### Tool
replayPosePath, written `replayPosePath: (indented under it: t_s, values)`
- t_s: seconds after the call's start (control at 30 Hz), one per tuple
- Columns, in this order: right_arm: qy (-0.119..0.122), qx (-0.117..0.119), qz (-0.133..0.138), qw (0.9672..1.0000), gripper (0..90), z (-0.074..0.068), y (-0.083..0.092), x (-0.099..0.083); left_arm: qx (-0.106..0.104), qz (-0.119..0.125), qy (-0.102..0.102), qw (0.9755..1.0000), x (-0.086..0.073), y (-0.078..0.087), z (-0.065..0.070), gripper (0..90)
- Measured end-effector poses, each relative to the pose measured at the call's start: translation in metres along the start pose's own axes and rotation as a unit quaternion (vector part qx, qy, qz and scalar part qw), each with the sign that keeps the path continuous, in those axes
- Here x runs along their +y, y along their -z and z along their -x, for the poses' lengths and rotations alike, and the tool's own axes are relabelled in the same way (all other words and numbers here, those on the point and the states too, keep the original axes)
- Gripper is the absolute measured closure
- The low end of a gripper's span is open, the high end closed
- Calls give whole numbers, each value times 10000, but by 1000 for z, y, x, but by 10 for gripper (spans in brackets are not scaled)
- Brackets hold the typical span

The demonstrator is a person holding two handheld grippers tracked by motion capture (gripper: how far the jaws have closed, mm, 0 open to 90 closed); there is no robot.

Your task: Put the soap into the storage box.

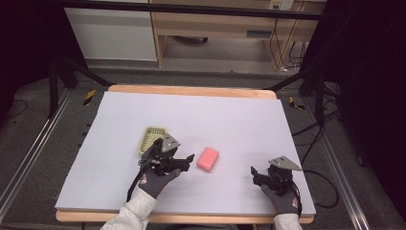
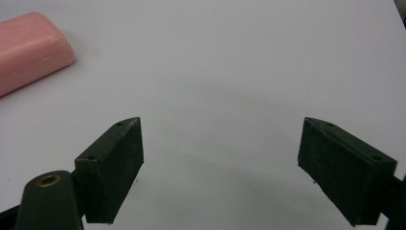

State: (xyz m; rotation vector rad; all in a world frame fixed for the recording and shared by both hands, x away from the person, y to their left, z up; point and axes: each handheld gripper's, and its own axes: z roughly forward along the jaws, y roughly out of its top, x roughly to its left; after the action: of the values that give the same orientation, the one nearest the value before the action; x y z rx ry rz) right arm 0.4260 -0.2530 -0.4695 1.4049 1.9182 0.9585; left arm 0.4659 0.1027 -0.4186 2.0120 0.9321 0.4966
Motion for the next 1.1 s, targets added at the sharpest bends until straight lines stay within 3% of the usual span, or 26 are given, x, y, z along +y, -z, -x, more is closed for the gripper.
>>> replayPosePath:
  t_s: [0.33,1.1]
  values:
    - [2,17,-5,10000,163,0,0,0,-86,-60,-89,9999,7,-17,14,229]
    - [-3,61,-29,10000,181,0,-1,0,-153,-283,-169,9993,14,-47,30,229]
